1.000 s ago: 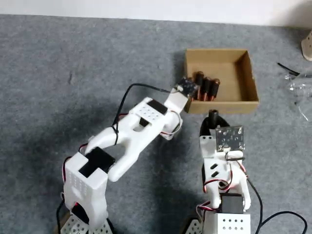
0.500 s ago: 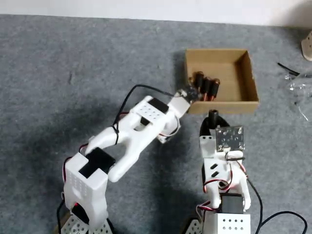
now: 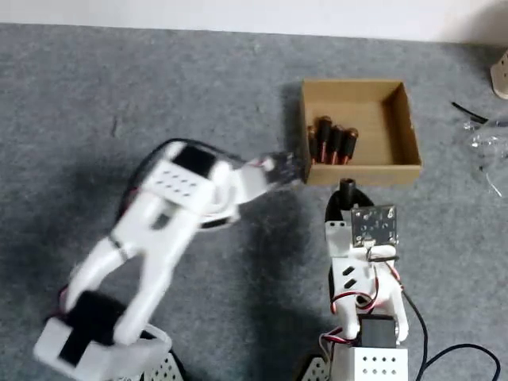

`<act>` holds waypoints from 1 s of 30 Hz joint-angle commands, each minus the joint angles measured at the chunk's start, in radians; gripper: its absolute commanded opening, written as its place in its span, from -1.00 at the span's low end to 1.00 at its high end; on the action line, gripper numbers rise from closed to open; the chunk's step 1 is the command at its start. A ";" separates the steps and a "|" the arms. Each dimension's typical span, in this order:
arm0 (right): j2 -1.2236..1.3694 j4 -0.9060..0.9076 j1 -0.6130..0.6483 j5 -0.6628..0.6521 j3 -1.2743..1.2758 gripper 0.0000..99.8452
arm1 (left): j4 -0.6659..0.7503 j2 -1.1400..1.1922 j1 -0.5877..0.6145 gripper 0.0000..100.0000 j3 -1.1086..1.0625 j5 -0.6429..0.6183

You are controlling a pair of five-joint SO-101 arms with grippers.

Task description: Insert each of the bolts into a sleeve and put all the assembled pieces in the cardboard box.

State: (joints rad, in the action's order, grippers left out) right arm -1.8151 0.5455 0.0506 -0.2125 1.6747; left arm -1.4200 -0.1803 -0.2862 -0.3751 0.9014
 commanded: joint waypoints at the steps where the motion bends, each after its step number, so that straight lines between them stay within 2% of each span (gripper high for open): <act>1: -0.021 -0.036 -0.012 0.002 0.099 -0.99 | -0.086 -0.101 0.166 -0.99 -0.064 0.353; 5: -0.021 -0.036 -0.012 0.002 0.099 -0.99 | -0.086 -0.099 0.394 -0.99 -0.113 0.624; 8: -0.021 -0.036 -0.012 0.002 0.099 -0.99 | -0.023 -0.099 0.521 -0.99 -0.130 0.704; 13: -0.021 -0.036 -0.010 0.002 0.099 -0.99 | 0.117 -0.099 0.596 -0.99 -0.134 0.704; 20: -0.021 -0.036 -0.010 0.002 0.099 -0.99 | 0.138 -0.065 0.590 -0.99 -0.074 0.703; 27: -0.021 -0.036 -0.010 0.002 0.101 -0.99 | 0.126 0.214 0.591 -0.99 0.163 0.522; 30: -0.021 -0.036 -0.010 0.002 0.101 -0.99 | 0.078 0.321 0.590 -0.98 0.265 0.459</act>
State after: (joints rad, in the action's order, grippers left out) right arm -1.8151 0.5455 0.0506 -0.2125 1.6747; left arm -1.3050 0.0852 0.2954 -0.2386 1.3495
